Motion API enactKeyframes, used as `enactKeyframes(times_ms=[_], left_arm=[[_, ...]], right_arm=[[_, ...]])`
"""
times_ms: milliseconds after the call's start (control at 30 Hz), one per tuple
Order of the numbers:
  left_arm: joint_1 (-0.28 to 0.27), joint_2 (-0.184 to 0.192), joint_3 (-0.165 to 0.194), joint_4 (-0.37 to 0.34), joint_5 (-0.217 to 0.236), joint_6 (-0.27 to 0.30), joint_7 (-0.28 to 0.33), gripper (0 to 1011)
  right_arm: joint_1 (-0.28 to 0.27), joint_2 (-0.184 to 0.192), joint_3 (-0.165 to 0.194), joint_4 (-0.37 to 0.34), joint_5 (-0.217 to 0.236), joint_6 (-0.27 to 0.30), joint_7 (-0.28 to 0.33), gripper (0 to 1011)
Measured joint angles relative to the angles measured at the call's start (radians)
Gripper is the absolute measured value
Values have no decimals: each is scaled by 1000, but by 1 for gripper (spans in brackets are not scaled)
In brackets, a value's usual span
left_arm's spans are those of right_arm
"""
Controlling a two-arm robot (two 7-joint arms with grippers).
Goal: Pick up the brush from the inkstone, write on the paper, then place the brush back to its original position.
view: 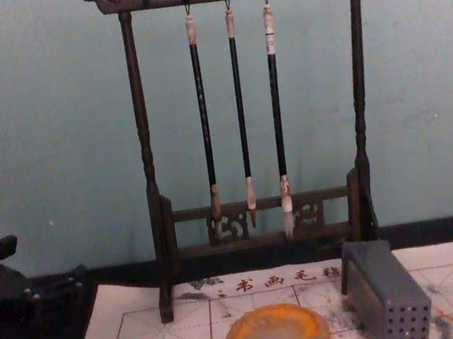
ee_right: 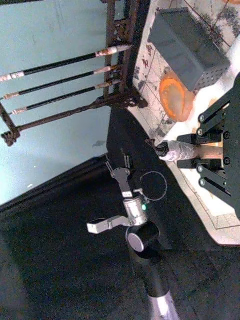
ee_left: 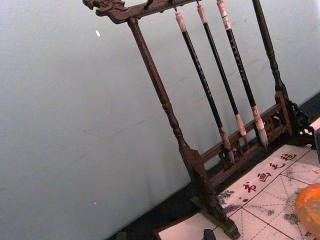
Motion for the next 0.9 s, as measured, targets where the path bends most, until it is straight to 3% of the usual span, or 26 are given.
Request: enactKeyframes(times_ms=[600, 900], left_arm=[[0, 0, 0, 0, 0, 0, 0, 1001], [0, 0, 0, 0, 0, 0, 0, 1001]], right_arm=[[-5, -23, 13, 6, 3, -6, -6, 179], [8, -77, 22, 30, 17, -18, -45, 179]])
